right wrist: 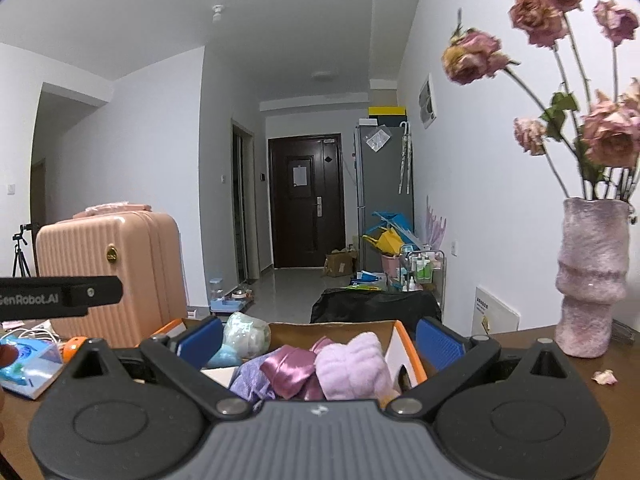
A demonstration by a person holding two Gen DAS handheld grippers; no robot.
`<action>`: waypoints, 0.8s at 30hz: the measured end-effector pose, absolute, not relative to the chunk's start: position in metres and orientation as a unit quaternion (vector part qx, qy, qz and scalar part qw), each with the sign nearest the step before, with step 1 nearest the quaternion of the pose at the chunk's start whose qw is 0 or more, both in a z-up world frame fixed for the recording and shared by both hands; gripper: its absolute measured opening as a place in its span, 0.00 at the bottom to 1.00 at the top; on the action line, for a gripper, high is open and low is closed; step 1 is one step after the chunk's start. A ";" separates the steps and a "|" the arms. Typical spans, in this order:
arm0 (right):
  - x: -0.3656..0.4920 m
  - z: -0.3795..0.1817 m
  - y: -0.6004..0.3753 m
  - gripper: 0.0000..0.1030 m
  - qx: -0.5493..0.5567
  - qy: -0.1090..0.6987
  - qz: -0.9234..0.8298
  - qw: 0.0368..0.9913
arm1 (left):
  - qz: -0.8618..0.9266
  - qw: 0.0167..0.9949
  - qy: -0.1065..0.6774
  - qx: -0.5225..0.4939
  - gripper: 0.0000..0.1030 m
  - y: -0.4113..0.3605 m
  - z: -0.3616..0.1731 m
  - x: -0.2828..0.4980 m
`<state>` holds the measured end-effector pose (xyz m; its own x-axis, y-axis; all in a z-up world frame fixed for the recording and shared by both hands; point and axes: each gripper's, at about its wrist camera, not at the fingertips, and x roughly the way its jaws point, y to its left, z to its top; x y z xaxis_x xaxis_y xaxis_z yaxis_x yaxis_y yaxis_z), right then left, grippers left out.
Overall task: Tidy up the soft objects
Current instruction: 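Withdraw both grippers from the box back over the table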
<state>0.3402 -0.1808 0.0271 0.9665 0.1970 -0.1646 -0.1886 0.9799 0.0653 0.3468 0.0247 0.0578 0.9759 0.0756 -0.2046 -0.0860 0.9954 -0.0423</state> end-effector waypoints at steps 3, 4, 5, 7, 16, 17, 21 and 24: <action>0.320 0.030 -0.188 1.00 0.031 0.084 0.093 0.992 | 0.033 0.995 0.096 -0.019 1.00 0.022 0.060 0.327; 0.313 0.031 -0.189 1.00 0.034 0.084 0.090 0.992 | 0.031 0.995 0.093 -0.017 1.00 0.021 0.061 0.319; 0.305 0.032 -0.192 1.00 0.036 0.083 0.086 0.992 | 0.029 0.995 0.091 -0.015 1.00 0.020 0.062 0.311; 0.291 0.036 -0.196 1.00 0.038 0.081 0.082 0.993 | 0.026 0.996 0.086 -0.011 1.00 0.019 0.063 0.295; 0.220 0.040 -0.206 1.00 0.030 0.080 0.086 0.993 | 0.019 0.996 0.085 0.002 1.00 0.017 0.062 0.223; 0.212 0.040 -0.206 1.00 0.029 0.078 0.087 0.993 | 0.018 0.996 0.086 0.001 1.00 0.017 0.062 0.217; 0.182 0.040 -0.206 1.00 0.026 0.074 0.093 0.993 | 0.012 0.996 0.091 0.000 1.00 0.015 0.058 0.187; 0.160 0.039 -0.207 1.00 0.025 0.076 0.098 0.992 | 0.006 0.995 0.098 0.001 1.00 0.015 0.054 0.164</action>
<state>0.1598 -0.2066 0.0387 0.9693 0.1973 -0.1465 -0.1897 0.9797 0.0643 0.1642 0.0145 0.0538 0.9809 0.0115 -0.1941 -0.0111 0.9999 0.0031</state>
